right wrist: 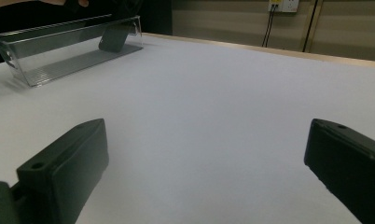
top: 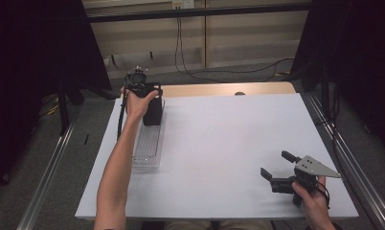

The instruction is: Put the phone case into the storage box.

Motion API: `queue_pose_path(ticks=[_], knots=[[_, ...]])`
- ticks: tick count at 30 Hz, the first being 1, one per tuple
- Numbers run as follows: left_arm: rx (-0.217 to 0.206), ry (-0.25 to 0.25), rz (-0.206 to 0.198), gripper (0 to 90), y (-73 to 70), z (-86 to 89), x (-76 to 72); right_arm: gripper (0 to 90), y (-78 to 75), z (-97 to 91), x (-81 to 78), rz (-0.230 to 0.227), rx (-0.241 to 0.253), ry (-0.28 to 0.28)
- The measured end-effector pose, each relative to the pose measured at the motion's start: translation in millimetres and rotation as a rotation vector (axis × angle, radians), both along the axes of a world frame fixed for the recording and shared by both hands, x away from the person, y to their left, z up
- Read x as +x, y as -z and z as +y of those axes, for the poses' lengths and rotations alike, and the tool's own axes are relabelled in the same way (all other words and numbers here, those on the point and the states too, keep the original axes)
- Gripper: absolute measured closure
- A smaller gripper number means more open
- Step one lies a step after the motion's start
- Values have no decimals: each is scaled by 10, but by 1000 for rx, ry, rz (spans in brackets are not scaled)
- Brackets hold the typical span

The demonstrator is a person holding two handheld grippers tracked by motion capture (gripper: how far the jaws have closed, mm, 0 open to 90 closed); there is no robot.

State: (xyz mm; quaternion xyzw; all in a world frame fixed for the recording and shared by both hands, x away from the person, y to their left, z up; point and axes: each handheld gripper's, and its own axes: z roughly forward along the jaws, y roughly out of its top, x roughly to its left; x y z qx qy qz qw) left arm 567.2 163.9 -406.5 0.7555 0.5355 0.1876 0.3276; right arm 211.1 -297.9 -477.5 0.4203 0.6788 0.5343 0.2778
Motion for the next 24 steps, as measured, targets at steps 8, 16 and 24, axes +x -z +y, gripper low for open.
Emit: queue_pose_path(ticks=[8,16,24], knots=[[19,8,33,50,28,-42,40,0,3,-3,1,2,3,2],[35,-1,48,76,31,-76,41,0,4,0,-1,2,3,2],[17,17,42,123,-32,-34,-22,0,3,1,-3,5,-1,1]])
